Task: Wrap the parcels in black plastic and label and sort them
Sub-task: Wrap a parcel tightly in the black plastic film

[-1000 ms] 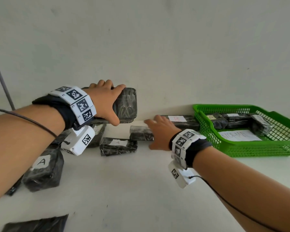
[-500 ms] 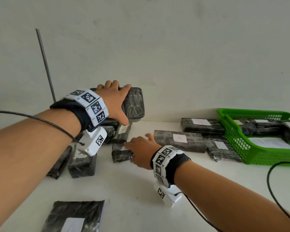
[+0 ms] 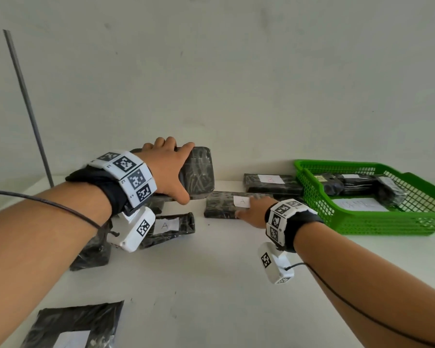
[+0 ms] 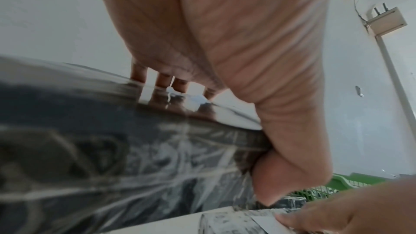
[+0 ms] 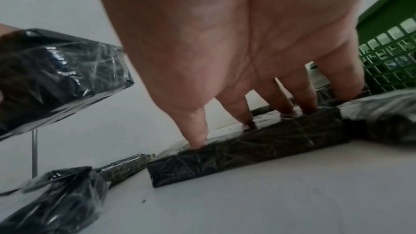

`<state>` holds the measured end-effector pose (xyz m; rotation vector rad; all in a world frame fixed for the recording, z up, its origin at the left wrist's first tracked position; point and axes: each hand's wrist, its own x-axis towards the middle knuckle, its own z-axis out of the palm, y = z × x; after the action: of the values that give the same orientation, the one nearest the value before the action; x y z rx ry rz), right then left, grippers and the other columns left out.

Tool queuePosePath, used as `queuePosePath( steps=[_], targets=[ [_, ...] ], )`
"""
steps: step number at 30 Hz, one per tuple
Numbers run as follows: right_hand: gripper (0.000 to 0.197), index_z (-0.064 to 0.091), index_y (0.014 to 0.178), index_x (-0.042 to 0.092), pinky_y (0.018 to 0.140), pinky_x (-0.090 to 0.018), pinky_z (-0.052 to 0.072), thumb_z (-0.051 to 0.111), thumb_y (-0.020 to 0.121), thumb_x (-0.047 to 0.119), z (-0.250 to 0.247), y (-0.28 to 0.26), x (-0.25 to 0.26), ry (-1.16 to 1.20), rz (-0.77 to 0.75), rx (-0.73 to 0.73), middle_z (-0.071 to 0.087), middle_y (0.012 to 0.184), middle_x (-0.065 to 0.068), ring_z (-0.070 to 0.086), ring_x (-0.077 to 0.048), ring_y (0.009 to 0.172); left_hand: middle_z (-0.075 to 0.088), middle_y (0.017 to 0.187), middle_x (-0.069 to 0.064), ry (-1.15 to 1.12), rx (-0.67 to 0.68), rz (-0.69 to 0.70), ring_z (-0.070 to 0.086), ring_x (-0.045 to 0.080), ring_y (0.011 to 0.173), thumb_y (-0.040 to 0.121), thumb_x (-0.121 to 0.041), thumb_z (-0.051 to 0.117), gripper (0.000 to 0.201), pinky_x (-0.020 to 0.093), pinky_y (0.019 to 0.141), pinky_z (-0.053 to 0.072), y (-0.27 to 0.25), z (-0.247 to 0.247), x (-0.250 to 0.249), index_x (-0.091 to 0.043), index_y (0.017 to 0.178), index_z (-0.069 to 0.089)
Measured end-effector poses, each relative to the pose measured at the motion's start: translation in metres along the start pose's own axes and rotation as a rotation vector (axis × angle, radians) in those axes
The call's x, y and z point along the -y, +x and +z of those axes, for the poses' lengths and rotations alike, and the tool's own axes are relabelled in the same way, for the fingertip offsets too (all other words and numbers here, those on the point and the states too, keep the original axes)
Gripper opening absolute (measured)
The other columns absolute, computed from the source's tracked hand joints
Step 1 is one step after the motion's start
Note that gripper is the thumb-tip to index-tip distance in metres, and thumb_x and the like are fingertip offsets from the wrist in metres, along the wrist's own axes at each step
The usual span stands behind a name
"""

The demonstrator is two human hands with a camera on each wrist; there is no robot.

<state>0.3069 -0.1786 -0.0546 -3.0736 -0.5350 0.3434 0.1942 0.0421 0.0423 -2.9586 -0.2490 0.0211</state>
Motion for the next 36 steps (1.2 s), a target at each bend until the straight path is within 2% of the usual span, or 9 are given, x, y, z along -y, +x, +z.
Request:
queuePosePath(
  steps=[6, 9, 14, 18, 22, 26, 28, 31, 36],
  targets=[
    [0.053, 0.049, 0.150, 0.012, 0.101, -0.038, 0.049, 0.046, 0.108, 0.044, -0.007, -0.010, -0.006, 0.106, -0.038, -0.014, 0.058, 0.143, -0.012, 0.058, -0.030, 0.126, 0.029, 0.144, 0.009, -0.009, 0.005, 0.039, 0.031, 0.030, 0.137, 0.066, -0.067, 0.078, 0.136, 0.044, 0.112, 0.035, -0.012, 0.001, -0.024, -0.027, 0.163, -0.008],
    [0.037, 0.053, 0.139, 0.002, 0.093, -0.042, 0.053, 0.037, 0.113, 0.022, -0.034, -0.029, -0.009, 0.534, -0.062, -0.084, 0.065, 0.127, -0.020, 0.064, -0.037, 0.113, 0.029, 0.144, 0.007, -0.013, -0.051, 0.074, 0.029, 0.029, 0.136, 0.065, -0.073, 0.076, 0.139, 0.044, 0.117, 0.030, -0.020, 0.000, -0.038, -0.027, 0.163, -0.010],
    [0.039, 0.068, 0.121, 0.009, 0.097, -0.054, 0.060, 0.053, 0.108, 0.043, -0.062, -0.077, -0.004, 1.350, -0.335, -0.067, 0.078, 0.109, -0.018, 0.076, -0.035, 0.102, 0.026, 0.147, 0.005, -0.089, -0.256, 0.157, 0.026, 0.026, 0.139, 0.061, -0.082, 0.075, 0.147, 0.043, 0.121, 0.022, -0.030, -0.003, -0.077, -0.028, 0.163, -0.015],
    [0.021, 0.066, 0.125, 0.016, 0.090, -0.058, 0.062, 0.059, 0.108, 0.025, -0.066, -0.092, -0.024, 1.301, -0.414, -0.331, 0.080, 0.104, -0.011, 0.079, -0.030, 0.094, 0.020, 0.156, 0.002, -0.283, -0.355, 0.204, 0.021, 0.023, 0.147, 0.058, -0.099, 0.056, 0.147, 0.046, 0.126, 0.016, -0.038, -0.007, -0.083, -0.025, 0.163, -0.015],
    [0.032, 0.062, 0.133, 0.016, 0.104, -0.060, 0.055, 0.059, 0.106, 0.031, -0.071, -0.104, -0.043, 1.441, -0.421, -0.369, 0.078, 0.118, -0.007, 0.075, -0.029, 0.111, 0.034, 0.159, 0.003, -0.828, -0.514, 0.005, 0.030, 0.021, 0.149, 0.085, -0.090, 0.033, 0.105, 0.037, 0.119, 0.027, -0.048, -0.008, -0.071, -0.023, 0.163, 0.014],
    [0.028, 0.061, 0.134, 0.020, 0.094, -0.041, 0.060, 0.051, 0.110, 0.030, -0.076, -0.111, -0.042, 1.379, -0.500, -0.440, 0.078, 0.112, 0.008, 0.074, -0.014, 0.107, 0.074, 0.108, -0.001, -1.454, -0.495, -0.126, 0.072, 0.017, 0.104, 0.100, -0.065, 0.042, 0.051, 0.022, 0.073, 0.056, -0.050, -0.017, -0.072, -0.023, 0.121, 0.063],
    [0.021, 0.063, 0.119, 0.022, 0.074, -0.029, 0.059, 0.043, 0.113, 0.018, -0.079, -0.117, -0.038, 1.330, -0.532, -0.478, 0.076, 0.088, 0.012, 0.073, -0.007, 0.084, 0.078, 0.104, 0.003, -1.546, -0.527, -0.107, 0.075, 0.020, 0.097, 0.101, -0.061, 0.046, 0.045, 0.032, 0.078, 0.063, -0.051, -0.020, -0.076, -0.023, 0.112, 0.069],
    [0.023, 0.059, 0.122, 0.034, 0.079, -0.048, 0.060, 0.043, 0.110, 0.023, -0.077, -0.124, -0.029, 1.298, -0.504, -0.554, 0.071, 0.094, -0.003, 0.070, -0.020, 0.084, 0.077, 0.101, 0.003, -1.539, -0.584, -0.094, 0.074, 0.021, 0.095, 0.103, -0.057, 0.045, 0.040, 0.041, 0.090, 0.061, -0.053, -0.017, -0.082, -0.025, 0.107, 0.069],
    [0.021, 0.050, 0.115, 0.028, 0.066, -0.048, 0.058, 0.052, 0.104, 0.045, -0.072, -0.122, -0.011, 1.265, -0.474, -0.683, 0.062, 0.070, 0.002, 0.062, -0.014, 0.065, 0.073, 0.090, 0.005, -1.461, -0.736, -0.088, 0.069, 0.010, 0.075, 0.104, -0.054, 0.044, 0.040, 0.017, 0.065, 0.056, -0.055, -0.005, -0.089, -0.021, 0.105, 0.068]
  ],
)
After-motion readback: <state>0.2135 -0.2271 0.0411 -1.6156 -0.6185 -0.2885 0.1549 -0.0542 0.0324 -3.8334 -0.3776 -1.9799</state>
